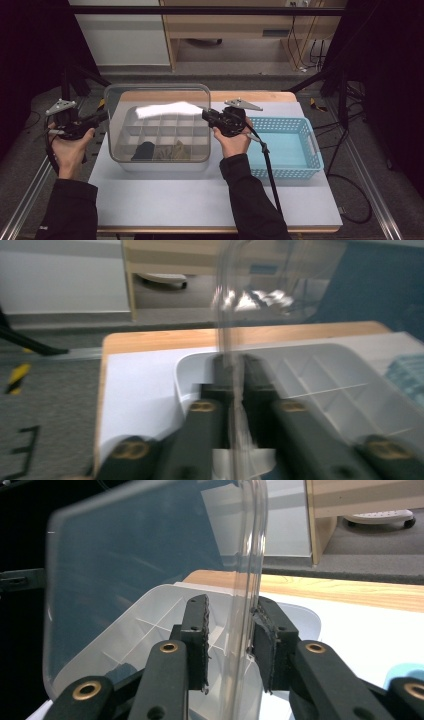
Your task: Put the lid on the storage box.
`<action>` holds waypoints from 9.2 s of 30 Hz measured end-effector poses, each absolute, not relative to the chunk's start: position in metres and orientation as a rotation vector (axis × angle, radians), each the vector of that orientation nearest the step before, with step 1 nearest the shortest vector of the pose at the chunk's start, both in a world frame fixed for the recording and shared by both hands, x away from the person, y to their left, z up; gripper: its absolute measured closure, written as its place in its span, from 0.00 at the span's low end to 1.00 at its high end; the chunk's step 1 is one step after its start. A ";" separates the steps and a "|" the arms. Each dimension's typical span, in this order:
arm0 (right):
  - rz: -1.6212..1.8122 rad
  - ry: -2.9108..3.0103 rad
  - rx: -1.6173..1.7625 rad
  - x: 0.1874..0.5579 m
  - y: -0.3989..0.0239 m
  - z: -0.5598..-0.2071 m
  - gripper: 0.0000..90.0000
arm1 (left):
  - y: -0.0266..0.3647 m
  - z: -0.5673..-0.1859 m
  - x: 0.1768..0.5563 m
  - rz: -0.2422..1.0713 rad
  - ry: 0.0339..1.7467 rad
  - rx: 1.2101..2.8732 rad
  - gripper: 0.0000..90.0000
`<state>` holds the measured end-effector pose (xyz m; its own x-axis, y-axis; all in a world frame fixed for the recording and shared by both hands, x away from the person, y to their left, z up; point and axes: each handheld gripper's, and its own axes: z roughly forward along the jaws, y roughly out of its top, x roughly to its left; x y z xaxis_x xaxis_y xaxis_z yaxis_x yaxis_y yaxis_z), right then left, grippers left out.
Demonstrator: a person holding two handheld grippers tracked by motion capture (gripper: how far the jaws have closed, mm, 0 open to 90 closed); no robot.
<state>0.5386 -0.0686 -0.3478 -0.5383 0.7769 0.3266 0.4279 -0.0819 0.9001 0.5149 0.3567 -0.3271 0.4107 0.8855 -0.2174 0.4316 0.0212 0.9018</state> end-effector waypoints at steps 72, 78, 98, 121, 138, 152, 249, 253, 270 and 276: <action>1.785 1.896 1.343 0.548 -0.075 -0.337 0.88 | 0.365 -0.407 0.495 0.509 1.216 1.672 0.68; 1.784 1.907 1.354 0.548 -0.077 -0.343 0.88 | 0.362 -0.404 0.490 0.525 1.218 1.678 0.69; 1.832 1.898 1.356 0.540 -0.083 -0.333 0.88 | 0.358 -0.392 0.479 0.534 1.213 1.673 0.70; 1.833 1.895 1.405 0.544 -0.084 -0.350 0.87 | 0.361 -0.384 0.483 0.546 1.193 1.672 0.68; 1.787 1.957 1.426 0.566 -0.078 -0.377 1.00 | 0.357 -0.399 0.506 0.393 1.169 1.649 0.63; 1.499 2.023 1.436 0.569 -0.071 -0.394 0.85 | 0.346 -0.406 0.511 0.587 1.289 1.686 0.72; 1.462 2.106 1.520 0.558 -0.083 -0.406 0.59 | 0.370 -0.407 0.512 0.616 1.360 1.630 0.52; 1.461 2.041 1.477 0.566 -0.075 -0.401 0.55 | 0.366 -0.402 0.527 0.656 1.356 1.650 0.50; 1.306 2.111 1.588 0.595 -0.061 -0.409 0.49 | 0.360 -0.416 0.575 0.537 1.409 1.703 0.45; 1.326 2.150 1.645 0.598 -0.062 -0.411 0.52 | 0.360 -0.418 0.580 0.445 1.382 1.708 0.43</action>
